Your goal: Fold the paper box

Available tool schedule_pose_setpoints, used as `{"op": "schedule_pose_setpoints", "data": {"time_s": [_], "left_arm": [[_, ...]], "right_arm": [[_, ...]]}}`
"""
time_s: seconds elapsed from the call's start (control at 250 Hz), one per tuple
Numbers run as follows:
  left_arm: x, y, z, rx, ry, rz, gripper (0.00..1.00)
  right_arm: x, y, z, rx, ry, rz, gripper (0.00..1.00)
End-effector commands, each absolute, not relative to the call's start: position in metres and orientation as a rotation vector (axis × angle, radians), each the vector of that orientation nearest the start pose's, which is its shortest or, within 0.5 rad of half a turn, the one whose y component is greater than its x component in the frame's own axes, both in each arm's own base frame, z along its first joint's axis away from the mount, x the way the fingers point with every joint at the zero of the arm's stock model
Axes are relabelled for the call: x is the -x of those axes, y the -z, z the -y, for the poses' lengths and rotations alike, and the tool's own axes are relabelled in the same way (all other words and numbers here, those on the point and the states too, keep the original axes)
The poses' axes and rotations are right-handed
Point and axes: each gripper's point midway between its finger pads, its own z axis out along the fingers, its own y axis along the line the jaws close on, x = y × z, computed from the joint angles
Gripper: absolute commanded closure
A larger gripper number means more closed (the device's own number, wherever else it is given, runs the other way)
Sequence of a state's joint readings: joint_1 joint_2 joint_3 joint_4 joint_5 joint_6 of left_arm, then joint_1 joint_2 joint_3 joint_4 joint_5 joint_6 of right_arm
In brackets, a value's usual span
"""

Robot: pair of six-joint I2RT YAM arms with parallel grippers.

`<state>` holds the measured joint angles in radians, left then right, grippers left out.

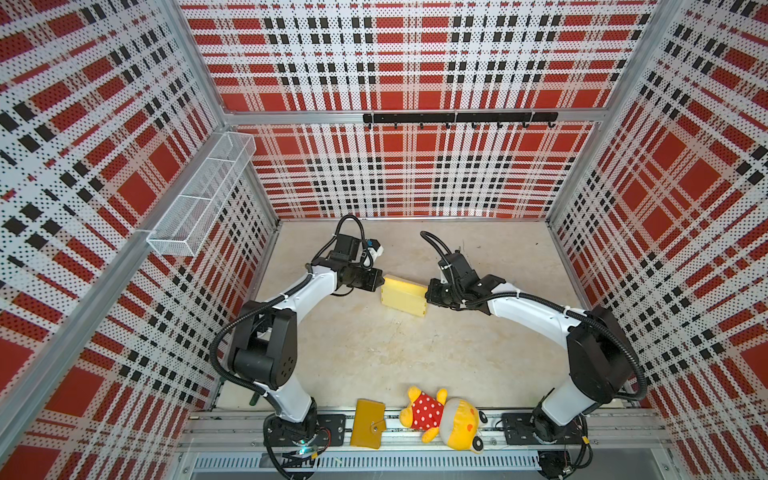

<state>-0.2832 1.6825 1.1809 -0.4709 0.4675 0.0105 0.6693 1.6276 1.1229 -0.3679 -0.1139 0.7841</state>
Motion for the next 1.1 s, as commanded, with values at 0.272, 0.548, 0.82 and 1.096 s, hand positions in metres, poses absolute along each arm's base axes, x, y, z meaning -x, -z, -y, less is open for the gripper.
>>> {"op": "schedule_pose_setpoints", "data": {"time_s": [0.272, 0.548, 0.82, 1.096], "left_arm": [[-0.362, -0.107, 0.202, -0.618, 0.705, -2.522, 1.00], [-0.362, -0.106, 0.204, -0.634, 0.694, -2.523, 1.00], [-0.361, -0.105, 0.208, -0.651, 0.691, -2.529, 1.00], [-0.361, -0.108, 0.208, -0.650, 0.690, -2.525, 1.00]], "right_arm": [[-0.314, -0.148, -0.280, -0.080, -0.785, -2.541, 0.70], [-0.319, -0.169, -0.258, -0.112, -0.742, -2.488, 0.59], [-0.353, -0.179, -0.248, -0.142, -0.704, -2.455, 0.56], [-0.363, -0.151, -0.261, -0.125, -0.703, -2.520, 0.54]]}}
